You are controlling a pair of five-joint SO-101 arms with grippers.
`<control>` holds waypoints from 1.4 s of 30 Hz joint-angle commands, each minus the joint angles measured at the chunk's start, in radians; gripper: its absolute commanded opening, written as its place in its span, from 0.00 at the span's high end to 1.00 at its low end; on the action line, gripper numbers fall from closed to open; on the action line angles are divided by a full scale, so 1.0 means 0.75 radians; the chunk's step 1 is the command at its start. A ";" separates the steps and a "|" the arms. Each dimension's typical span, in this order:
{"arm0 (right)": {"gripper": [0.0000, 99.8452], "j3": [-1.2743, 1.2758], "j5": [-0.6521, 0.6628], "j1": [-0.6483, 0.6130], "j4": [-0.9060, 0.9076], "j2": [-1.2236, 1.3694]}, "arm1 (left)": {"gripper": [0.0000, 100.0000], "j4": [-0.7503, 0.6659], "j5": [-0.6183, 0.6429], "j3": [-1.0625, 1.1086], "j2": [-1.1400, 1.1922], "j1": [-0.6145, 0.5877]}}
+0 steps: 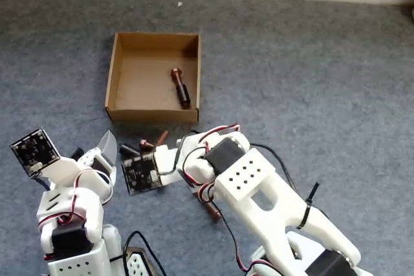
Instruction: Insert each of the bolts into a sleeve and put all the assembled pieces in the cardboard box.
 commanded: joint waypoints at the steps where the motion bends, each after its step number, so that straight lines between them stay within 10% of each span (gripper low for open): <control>1: 1.00 -0.038 0.096 0.040 -0.083 -0.066 | 0.73 -0.031 0.006 -0.003 -0.007 -0.007; 14: 1.00 -0.038 0.133 0.054 -0.228 -0.071 | 0.73 -0.031 0.006 -0.003 -0.007 -0.007; 31: 1.00 0.261 1.068 0.492 -0.889 -0.369 | 0.73 -0.031 0.006 -0.003 -0.007 -0.007; 42: 1.00 0.823 1.892 0.482 -1.848 -0.621 | 0.73 -0.051 0.006 0.011 -0.007 0.021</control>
